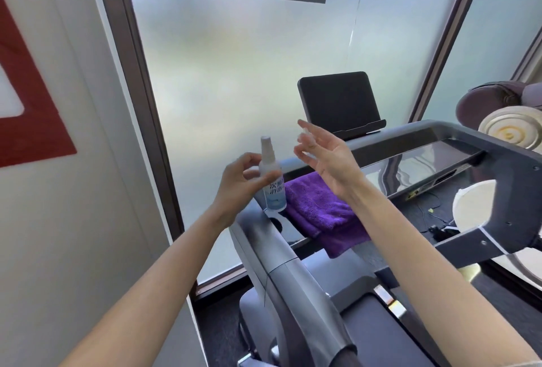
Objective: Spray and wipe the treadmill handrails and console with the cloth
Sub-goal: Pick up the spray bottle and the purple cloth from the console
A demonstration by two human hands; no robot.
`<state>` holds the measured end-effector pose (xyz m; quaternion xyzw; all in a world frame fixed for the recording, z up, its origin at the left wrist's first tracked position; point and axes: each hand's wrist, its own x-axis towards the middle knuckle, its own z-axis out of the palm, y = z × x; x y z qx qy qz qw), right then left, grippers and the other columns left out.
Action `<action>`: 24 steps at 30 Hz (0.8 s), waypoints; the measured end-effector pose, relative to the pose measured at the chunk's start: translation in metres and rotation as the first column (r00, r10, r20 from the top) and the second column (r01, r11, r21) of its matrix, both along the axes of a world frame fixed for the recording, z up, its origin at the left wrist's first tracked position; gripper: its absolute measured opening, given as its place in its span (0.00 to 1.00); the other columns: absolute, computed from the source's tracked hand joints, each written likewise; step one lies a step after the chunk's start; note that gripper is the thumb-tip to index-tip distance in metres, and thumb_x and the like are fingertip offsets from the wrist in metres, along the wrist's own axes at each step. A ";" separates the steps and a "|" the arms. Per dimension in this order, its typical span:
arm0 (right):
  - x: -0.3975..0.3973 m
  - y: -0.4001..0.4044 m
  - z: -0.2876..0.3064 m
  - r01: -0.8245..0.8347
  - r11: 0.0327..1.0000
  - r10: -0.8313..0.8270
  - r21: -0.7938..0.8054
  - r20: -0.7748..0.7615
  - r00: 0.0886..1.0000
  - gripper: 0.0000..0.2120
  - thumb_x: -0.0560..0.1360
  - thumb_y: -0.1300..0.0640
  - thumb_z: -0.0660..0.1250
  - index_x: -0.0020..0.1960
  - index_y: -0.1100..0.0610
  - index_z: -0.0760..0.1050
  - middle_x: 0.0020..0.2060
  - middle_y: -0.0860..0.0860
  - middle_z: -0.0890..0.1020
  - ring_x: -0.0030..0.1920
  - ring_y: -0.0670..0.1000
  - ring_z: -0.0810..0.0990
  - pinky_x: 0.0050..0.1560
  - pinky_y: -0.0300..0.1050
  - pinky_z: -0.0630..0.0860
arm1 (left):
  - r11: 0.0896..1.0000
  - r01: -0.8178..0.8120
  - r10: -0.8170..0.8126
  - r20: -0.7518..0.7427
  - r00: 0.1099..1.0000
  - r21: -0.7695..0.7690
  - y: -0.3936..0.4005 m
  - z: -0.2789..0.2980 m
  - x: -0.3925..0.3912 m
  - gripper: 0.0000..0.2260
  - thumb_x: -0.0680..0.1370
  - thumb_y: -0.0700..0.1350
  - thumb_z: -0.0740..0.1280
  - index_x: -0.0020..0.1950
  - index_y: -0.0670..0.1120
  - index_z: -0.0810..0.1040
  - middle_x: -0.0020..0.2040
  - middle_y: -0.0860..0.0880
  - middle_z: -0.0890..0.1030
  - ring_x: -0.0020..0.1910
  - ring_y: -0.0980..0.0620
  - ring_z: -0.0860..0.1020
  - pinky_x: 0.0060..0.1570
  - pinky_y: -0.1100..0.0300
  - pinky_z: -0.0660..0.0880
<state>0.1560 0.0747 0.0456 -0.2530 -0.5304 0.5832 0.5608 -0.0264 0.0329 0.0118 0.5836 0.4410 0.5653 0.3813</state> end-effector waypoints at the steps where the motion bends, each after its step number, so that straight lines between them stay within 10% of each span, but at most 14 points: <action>1: 0.005 0.000 0.000 0.072 0.996 -0.080 0.048 0.188 0.979 0.12 0.74 0.64 0.72 0.56 0.55 0.80 0.42 0.50 0.79 0.38 0.44 0.80 0.48 0.37 0.79 | 1.000 -0.021 0.021 0.027 0.999 0.020 -0.001 0.005 -0.003 0.08 0.72 0.39 0.74 0.48 0.45 0.78 0.48 0.49 0.83 0.46 0.52 0.82 0.49 0.58 0.79; 5: 0.009 -0.007 -0.008 0.065 0.924 -0.354 0.376 0.782 0.513 0.10 0.69 0.68 0.75 0.47 0.57 0.82 0.37 0.51 0.81 0.32 0.44 0.75 0.38 0.34 0.72 | 0.997 -0.053 0.050 0.041 0.998 0.064 -0.006 0.025 -0.012 0.10 0.71 0.44 0.75 0.49 0.49 0.78 0.47 0.55 0.83 0.46 0.56 0.82 0.46 0.66 0.77; 11: -0.019 -0.022 -0.025 -0.277 0.899 -0.263 0.339 0.924 0.277 0.08 0.71 0.67 0.71 0.40 0.54 0.80 0.34 0.44 0.74 0.31 0.41 0.70 0.36 0.32 0.65 | 0.997 -0.051 0.049 0.043 0.998 0.059 -0.019 0.029 -0.012 0.17 0.64 0.54 0.75 0.49 0.50 0.79 0.47 0.56 0.84 0.47 0.56 0.83 0.44 0.69 0.75; 16: -0.028 -0.024 -0.038 -0.326 0.875 -0.291 0.357 0.928 0.234 0.16 0.72 0.68 0.69 0.34 0.49 0.73 0.32 0.40 0.69 0.32 0.39 0.68 0.37 0.31 0.64 | 0.997 -0.051 0.048 0.066 0.997 0.049 -0.024 0.029 -0.016 0.16 0.65 0.53 0.75 0.49 0.52 0.79 0.45 0.59 0.84 0.46 0.57 0.82 0.44 0.71 0.75; 19: -0.027 -0.022 -0.041 -0.326 0.878 -0.289 0.349 0.932 0.218 0.04 0.72 0.67 0.71 0.46 0.63 0.81 0.33 0.40 0.69 0.32 0.40 0.68 0.37 0.33 0.63 | 0.998 -0.049 0.046 0.061 0.997 0.048 -0.026 0.029 -0.017 0.14 0.67 0.51 0.75 0.49 0.52 0.79 0.45 0.59 0.84 0.46 0.58 0.82 0.43 0.71 0.74; 24: -0.020 -0.028 -0.033 -0.287 0.894 -0.274 0.344 0.927 0.256 0.20 0.70 0.64 0.76 0.61 0.62 0.78 0.45 0.52 0.78 0.42 0.53 0.77 0.45 0.36 0.70 | 0.998 -0.045 0.042 0.066 0.997 0.038 -0.030 0.028 -0.015 0.17 0.64 0.53 0.74 0.51 0.51 0.79 0.47 0.56 0.84 0.46 0.58 0.82 0.44 0.71 0.74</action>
